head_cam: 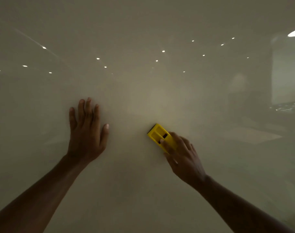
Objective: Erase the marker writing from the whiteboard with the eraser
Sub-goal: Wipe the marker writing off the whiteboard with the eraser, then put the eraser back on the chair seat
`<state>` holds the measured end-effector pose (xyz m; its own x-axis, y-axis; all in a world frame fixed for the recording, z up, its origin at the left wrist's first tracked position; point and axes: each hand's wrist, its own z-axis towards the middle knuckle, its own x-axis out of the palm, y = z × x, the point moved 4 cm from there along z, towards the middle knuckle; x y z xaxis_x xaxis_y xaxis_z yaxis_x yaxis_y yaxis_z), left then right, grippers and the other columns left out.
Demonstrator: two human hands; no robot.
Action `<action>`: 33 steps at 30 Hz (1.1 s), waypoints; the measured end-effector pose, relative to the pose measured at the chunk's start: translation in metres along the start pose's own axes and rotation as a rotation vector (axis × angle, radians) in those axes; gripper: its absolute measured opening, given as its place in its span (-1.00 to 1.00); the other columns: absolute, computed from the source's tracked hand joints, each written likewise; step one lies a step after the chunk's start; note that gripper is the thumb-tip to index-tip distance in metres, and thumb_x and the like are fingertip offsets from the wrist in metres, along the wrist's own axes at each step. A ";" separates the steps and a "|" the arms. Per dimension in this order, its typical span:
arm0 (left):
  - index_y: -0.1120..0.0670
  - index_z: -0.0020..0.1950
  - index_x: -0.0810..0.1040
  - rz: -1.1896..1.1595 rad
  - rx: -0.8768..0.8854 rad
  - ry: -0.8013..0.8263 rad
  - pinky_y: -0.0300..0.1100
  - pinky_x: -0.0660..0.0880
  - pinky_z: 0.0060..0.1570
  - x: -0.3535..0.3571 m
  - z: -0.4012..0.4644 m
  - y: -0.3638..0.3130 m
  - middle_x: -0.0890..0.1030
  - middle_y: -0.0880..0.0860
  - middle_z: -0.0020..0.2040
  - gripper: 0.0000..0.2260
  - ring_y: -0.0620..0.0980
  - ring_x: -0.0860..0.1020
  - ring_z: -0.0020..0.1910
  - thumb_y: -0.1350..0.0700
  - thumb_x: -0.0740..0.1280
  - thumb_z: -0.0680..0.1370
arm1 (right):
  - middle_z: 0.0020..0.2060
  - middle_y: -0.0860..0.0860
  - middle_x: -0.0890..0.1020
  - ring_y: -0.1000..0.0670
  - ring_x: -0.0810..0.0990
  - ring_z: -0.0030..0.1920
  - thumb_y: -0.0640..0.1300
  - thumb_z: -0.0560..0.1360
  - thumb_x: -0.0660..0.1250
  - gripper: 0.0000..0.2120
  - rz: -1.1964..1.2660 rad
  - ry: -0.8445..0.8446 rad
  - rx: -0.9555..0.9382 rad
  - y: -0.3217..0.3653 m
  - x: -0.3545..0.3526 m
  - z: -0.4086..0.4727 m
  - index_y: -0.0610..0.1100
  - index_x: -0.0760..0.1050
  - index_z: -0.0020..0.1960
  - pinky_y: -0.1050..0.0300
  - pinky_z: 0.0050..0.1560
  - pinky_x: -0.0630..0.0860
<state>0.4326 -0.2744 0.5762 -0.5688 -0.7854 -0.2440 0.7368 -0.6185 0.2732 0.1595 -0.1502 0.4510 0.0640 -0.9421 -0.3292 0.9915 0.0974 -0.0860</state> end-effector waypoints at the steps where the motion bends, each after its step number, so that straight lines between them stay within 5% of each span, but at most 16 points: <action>1: 0.38 0.53 0.31 -0.033 0.018 0.020 0.39 0.00 0.57 0.007 -0.008 -0.019 0.20 0.42 0.59 -0.44 0.41 0.12 0.61 0.01 0.15 0.67 | 0.47 -0.14 0.39 -0.24 0.49 0.27 -0.04 0.60 0.34 -0.51 0.020 0.019 0.038 -0.002 -0.001 -0.013 0.09 0.34 0.50 -0.12 0.04 0.52; 14: 0.38 0.55 0.31 -0.518 0.180 0.308 0.28 0.14 0.58 0.081 -0.125 -0.257 0.26 0.39 0.58 -0.45 0.37 0.15 0.62 0.06 0.19 0.66 | 0.41 -0.20 0.40 -0.24 0.48 0.18 -0.11 0.51 0.42 -0.40 0.035 0.232 0.377 -0.058 -0.040 -0.182 0.00 0.30 0.50 -0.12 -0.02 0.54; 25: 0.34 0.53 0.36 -0.739 0.242 0.806 0.27 0.28 0.52 0.154 -0.252 -0.431 0.35 0.37 0.55 -0.45 0.37 0.26 0.57 0.00 0.14 0.65 | 0.37 -0.31 0.43 -0.31 0.52 0.18 -0.14 0.50 0.46 -0.36 -0.128 0.558 0.753 -0.119 -0.102 -0.398 -0.02 0.29 0.51 -0.18 -0.03 0.61; 33: 0.29 0.58 0.30 -0.809 0.347 1.056 0.17 0.11 0.54 0.178 -0.316 -0.535 0.32 0.34 0.58 -0.41 0.35 0.24 0.59 -0.06 0.05 0.67 | 0.43 -0.25 0.39 -0.34 0.47 0.28 -0.09 0.53 0.43 -0.43 -0.275 0.814 1.006 -0.157 -0.139 -0.500 -0.07 0.34 0.48 -0.22 0.11 0.56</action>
<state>0.0524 -0.0756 0.0925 -0.1307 0.0881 -0.9875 0.1189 -0.9875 -0.1039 -0.0618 0.1262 0.0406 0.1133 -0.3979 -0.9104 0.6345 -0.6762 0.3744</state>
